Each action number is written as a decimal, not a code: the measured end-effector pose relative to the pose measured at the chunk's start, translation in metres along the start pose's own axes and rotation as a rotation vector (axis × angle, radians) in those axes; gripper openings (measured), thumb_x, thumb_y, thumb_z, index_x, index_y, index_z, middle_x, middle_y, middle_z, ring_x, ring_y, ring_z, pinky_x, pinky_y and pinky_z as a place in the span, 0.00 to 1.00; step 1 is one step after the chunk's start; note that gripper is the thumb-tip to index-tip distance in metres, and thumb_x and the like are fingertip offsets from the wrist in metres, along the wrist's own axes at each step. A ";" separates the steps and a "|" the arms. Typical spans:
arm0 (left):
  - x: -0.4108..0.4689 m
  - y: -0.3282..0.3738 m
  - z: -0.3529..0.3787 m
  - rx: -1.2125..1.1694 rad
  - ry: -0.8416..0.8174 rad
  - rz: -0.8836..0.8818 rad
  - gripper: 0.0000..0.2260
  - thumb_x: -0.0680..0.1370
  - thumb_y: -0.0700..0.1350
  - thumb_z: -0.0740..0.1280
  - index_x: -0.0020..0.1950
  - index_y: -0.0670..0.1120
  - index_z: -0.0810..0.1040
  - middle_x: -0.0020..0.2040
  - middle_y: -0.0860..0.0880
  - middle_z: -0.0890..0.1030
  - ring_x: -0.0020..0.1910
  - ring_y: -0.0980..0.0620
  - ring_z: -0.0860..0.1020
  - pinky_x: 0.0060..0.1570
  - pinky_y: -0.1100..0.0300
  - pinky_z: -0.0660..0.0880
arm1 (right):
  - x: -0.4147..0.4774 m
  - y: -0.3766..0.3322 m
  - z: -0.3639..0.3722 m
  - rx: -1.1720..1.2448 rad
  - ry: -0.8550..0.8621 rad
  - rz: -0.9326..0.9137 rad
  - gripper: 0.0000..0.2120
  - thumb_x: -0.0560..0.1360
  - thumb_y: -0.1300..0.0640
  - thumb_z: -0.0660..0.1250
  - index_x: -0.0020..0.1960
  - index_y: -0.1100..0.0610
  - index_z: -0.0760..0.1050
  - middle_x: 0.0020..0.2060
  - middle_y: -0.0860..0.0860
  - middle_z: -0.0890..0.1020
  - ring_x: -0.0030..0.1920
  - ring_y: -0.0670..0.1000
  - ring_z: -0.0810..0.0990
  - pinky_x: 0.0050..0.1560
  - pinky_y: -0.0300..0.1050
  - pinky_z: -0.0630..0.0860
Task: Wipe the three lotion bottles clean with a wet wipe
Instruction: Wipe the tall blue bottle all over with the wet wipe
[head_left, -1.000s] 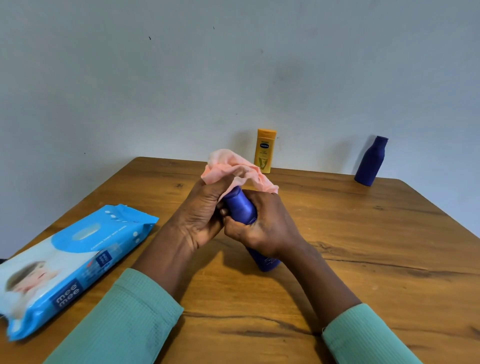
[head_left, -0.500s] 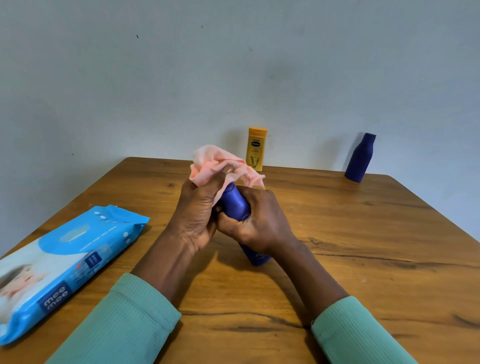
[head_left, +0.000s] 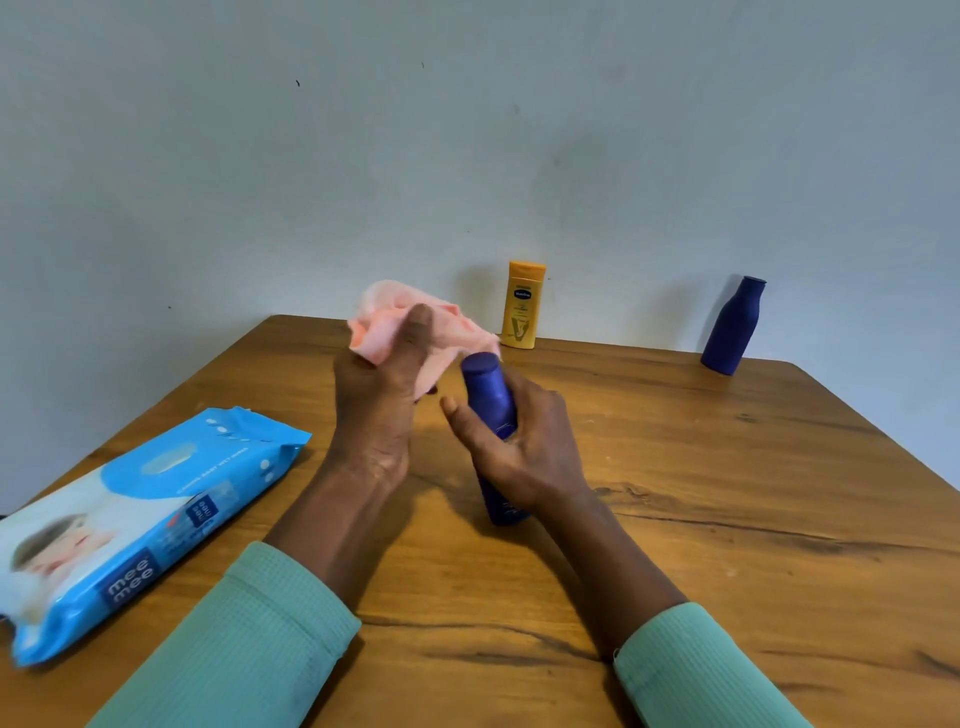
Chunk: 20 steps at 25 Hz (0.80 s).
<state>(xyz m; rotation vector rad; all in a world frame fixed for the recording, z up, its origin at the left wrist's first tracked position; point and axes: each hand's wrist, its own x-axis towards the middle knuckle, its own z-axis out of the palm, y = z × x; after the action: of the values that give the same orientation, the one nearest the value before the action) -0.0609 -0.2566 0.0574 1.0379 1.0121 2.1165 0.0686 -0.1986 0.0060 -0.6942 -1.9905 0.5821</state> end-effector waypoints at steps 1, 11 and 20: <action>0.004 -0.003 -0.008 0.001 0.056 0.029 0.19 0.70 0.52 0.75 0.52 0.39 0.82 0.49 0.43 0.87 0.53 0.39 0.85 0.57 0.41 0.82 | -0.001 0.003 0.000 0.063 0.015 0.055 0.15 0.76 0.32 0.65 0.48 0.43 0.73 0.34 0.45 0.78 0.34 0.45 0.76 0.40 0.41 0.76; 0.001 -0.026 -0.066 1.109 0.065 0.217 0.16 0.76 0.39 0.76 0.63 0.45 0.83 0.57 0.45 0.83 0.55 0.48 0.82 0.45 0.62 0.78 | 0.000 0.019 -0.004 0.456 0.110 0.367 0.19 0.80 0.42 0.68 0.68 0.43 0.67 0.54 0.46 0.80 0.53 0.47 0.84 0.58 0.60 0.84; 0.005 -0.036 -0.065 1.440 -0.276 -0.064 0.19 0.77 0.47 0.75 0.68 0.52 0.81 0.60 0.49 0.83 0.51 0.54 0.75 0.40 0.60 0.73 | 0.052 0.036 0.005 0.061 -0.047 0.236 0.25 0.79 0.49 0.74 0.72 0.49 0.70 0.59 0.47 0.80 0.56 0.45 0.81 0.50 0.40 0.80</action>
<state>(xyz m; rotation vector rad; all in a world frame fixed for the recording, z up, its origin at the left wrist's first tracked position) -0.1118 -0.2579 0.0032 1.7403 2.3975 0.8705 0.0509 -0.1376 0.0125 -0.8924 -1.9390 0.8026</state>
